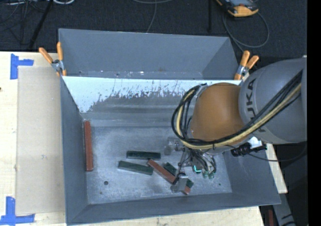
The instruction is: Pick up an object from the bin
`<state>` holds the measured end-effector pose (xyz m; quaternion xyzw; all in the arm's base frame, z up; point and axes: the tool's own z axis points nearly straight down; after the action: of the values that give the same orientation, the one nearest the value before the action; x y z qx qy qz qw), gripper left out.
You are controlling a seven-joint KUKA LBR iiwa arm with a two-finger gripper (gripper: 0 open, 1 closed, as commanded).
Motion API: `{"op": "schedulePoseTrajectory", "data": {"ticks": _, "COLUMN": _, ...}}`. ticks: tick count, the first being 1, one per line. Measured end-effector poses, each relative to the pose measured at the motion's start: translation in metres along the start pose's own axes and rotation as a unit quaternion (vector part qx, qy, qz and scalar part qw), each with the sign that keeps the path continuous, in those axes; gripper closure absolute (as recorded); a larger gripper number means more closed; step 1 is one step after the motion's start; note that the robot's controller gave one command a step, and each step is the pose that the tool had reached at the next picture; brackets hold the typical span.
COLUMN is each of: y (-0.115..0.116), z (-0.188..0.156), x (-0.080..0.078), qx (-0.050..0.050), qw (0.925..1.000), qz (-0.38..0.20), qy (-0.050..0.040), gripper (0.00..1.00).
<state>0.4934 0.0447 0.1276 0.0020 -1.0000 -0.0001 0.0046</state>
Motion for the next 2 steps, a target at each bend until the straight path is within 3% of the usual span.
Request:
{"op": "schedulePoseTrajectory", "data": {"ticks": 1, "y": 0.0734, "z": 0.0605, "x": -0.0627, "qx": -0.001, "qw": 0.9989, "qz": -0.046, "qy": -0.0053, "gripper": 0.00}}
{"op": "schedulePoseTrajectory", "data": {"ticks": 2, "y": 0.0695, "z": 0.0576, "x": -0.0620, "qx": 0.000, "qw": 0.9991, "qz": -0.042, "qy": -0.0045, "gripper": 1.00}}
